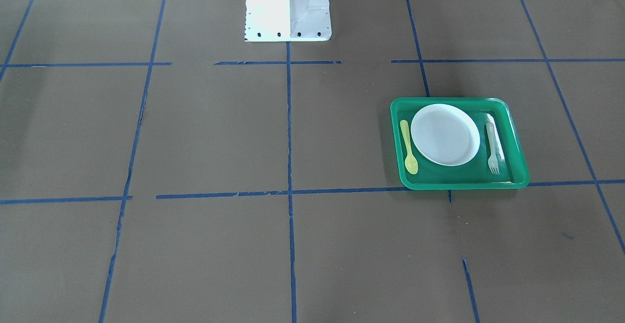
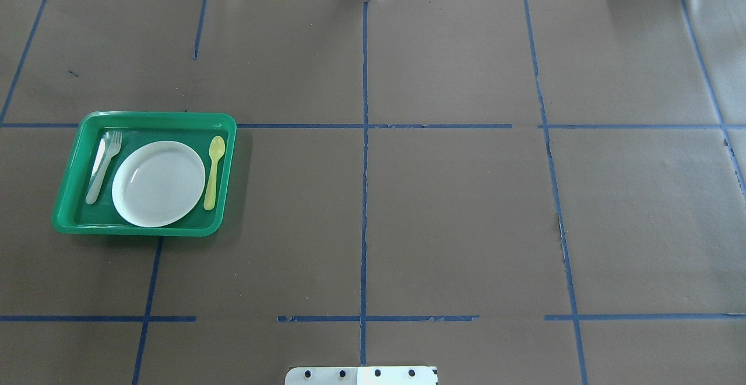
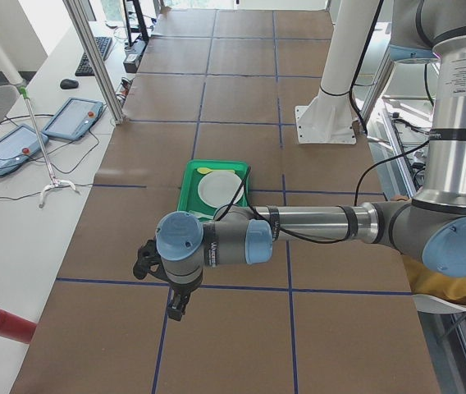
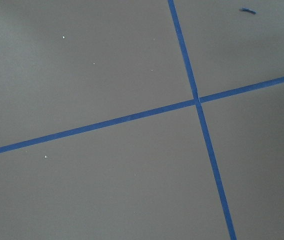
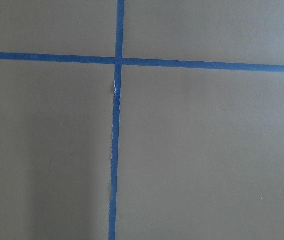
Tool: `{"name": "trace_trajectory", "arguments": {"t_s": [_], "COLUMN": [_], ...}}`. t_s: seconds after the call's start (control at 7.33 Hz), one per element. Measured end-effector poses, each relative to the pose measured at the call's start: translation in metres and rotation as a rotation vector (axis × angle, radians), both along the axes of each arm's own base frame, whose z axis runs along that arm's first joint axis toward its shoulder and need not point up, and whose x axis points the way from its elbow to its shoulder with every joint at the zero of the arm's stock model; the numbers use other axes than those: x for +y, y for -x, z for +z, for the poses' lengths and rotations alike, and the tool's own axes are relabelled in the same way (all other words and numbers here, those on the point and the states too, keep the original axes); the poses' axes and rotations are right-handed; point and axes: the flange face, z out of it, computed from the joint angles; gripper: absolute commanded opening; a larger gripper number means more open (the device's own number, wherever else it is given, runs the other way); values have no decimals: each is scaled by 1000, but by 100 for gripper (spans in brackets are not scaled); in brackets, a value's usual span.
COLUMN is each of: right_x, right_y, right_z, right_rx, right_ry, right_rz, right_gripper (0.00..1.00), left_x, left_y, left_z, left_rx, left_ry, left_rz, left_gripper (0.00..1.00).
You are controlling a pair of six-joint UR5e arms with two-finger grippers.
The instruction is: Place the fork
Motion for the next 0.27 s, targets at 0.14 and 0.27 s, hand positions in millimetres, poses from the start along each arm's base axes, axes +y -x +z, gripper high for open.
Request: {"name": "trace_trajectory", "arguments": {"t_s": [0.14, 0.27], "right_x": [0, 0], "right_y": [0, 0], "right_z": [0, 0], "right_rx": [0, 0], "right_ry": [0, 0], "right_rz": [0, 0], "right_gripper": [100, 100], "left_x": [0, 0], "left_y": [0, -1], "left_z": [-2, -3], "left_rx": [0, 0], "left_ry": [0, 1], "left_rz": [0, 1], "left_gripper": [100, 100]}}
